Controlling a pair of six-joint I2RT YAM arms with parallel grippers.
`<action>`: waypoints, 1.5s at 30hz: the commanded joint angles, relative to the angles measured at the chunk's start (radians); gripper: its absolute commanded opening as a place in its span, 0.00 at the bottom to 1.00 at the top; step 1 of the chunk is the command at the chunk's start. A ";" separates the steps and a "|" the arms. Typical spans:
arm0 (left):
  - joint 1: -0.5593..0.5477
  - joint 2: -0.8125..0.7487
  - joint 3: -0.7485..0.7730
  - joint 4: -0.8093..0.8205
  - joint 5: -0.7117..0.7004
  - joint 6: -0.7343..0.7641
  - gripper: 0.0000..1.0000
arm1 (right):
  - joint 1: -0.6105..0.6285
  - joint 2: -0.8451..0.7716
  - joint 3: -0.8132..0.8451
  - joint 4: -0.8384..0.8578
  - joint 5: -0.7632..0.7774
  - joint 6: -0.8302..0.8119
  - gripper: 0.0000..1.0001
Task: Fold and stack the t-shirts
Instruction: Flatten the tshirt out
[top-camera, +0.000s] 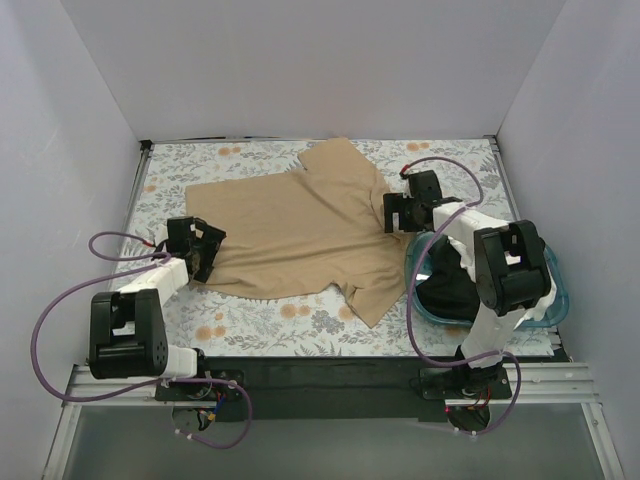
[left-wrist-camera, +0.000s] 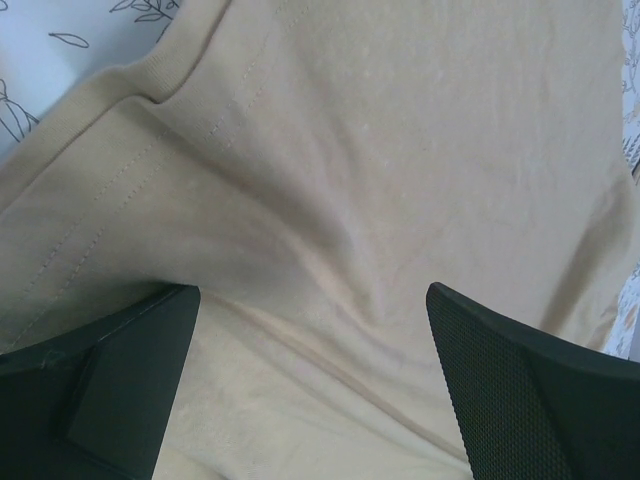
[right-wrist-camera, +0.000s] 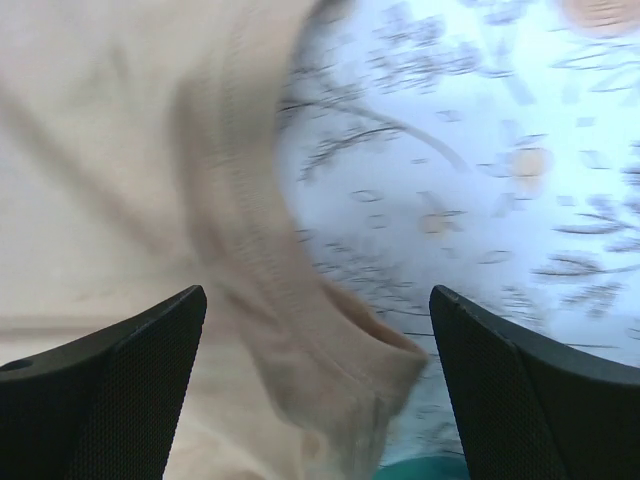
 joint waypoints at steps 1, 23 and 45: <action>0.003 0.048 0.004 -0.100 -0.050 0.051 0.98 | -0.027 -0.042 0.082 -0.047 0.032 -0.042 0.98; -0.046 0.390 0.383 0.047 0.203 0.178 0.98 | 0.269 -0.155 -0.126 0.136 -0.240 -0.033 0.98; -0.243 0.197 0.439 -0.042 -0.019 0.292 0.98 | 0.272 -0.182 -0.155 0.142 -0.192 -0.022 0.98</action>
